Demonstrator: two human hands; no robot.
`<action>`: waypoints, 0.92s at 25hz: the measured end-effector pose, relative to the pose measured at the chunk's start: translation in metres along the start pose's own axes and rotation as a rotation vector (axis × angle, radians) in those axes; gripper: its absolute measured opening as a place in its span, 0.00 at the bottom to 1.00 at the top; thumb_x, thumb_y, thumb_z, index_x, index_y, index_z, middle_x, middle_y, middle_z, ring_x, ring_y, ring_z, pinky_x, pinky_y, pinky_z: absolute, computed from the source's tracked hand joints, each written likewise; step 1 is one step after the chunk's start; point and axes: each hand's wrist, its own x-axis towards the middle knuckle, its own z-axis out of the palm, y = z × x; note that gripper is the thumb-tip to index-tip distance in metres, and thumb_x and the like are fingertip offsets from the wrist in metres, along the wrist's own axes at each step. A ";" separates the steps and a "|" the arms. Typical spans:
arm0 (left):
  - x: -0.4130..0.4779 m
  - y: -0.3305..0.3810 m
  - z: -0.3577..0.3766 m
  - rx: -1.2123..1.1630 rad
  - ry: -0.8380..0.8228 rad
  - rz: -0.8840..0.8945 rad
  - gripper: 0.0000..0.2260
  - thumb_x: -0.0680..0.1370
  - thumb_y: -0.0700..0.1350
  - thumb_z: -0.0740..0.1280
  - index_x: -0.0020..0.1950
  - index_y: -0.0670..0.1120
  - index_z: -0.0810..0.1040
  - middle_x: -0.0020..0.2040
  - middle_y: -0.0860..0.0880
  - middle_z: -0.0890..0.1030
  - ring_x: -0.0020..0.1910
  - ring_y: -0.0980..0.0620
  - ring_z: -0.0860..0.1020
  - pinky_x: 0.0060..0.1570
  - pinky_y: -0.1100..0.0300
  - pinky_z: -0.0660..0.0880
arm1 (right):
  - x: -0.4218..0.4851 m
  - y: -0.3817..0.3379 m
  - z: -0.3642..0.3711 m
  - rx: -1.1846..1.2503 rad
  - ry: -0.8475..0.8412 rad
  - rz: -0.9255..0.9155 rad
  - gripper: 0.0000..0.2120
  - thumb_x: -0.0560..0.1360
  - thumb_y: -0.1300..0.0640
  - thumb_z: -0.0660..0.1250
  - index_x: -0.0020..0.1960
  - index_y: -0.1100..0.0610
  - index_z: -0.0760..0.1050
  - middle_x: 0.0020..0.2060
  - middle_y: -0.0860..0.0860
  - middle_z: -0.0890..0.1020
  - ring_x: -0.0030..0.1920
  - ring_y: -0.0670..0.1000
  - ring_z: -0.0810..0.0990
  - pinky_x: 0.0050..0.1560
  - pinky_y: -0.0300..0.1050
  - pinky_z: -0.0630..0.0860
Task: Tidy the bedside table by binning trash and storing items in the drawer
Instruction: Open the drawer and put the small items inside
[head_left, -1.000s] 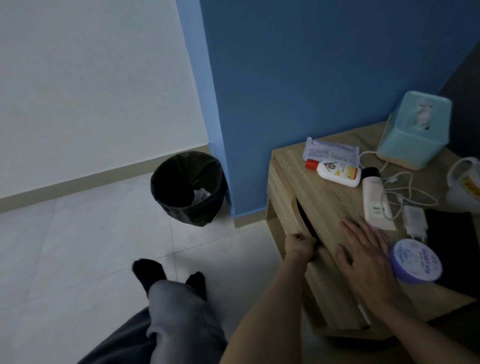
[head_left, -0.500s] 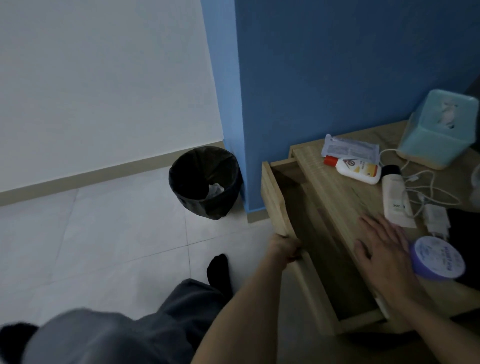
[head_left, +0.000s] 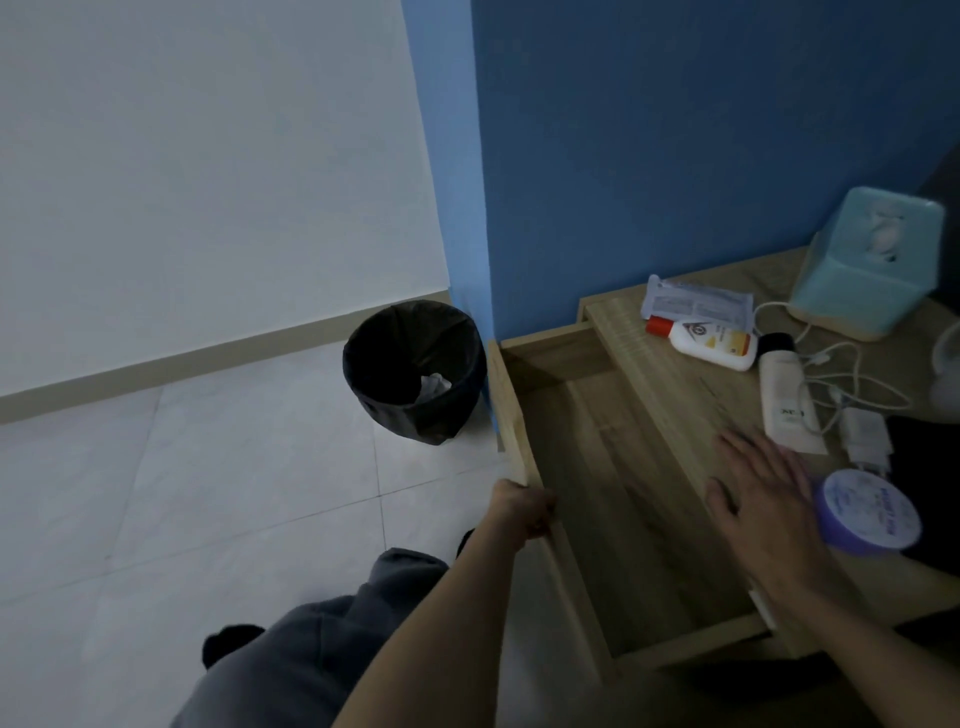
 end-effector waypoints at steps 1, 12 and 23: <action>-0.004 -0.001 -0.004 -0.005 0.013 -0.013 0.18 0.73 0.39 0.70 0.60 0.39 0.69 0.54 0.40 0.75 0.42 0.48 0.77 0.38 0.57 0.80 | -0.001 0.000 0.000 -0.003 -0.003 0.005 0.29 0.73 0.45 0.47 0.66 0.58 0.69 0.66 0.55 0.74 0.70 0.55 0.65 0.71 0.57 0.59; -0.081 0.056 0.060 0.316 0.374 0.883 0.24 0.75 0.44 0.67 0.70 0.49 0.66 0.68 0.51 0.67 0.67 0.53 0.67 0.68 0.54 0.68 | -0.028 0.015 -0.046 0.455 0.377 0.186 0.18 0.75 0.62 0.62 0.64 0.61 0.70 0.66 0.59 0.72 0.68 0.57 0.67 0.63 0.59 0.69; -0.104 0.038 0.224 0.830 -0.002 0.853 0.31 0.70 0.58 0.69 0.68 0.48 0.65 0.67 0.45 0.65 0.68 0.44 0.61 0.64 0.49 0.62 | -0.014 0.119 -0.053 0.340 -0.098 0.911 0.43 0.65 0.36 0.68 0.69 0.62 0.61 0.64 0.64 0.70 0.63 0.64 0.69 0.59 0.59 0.71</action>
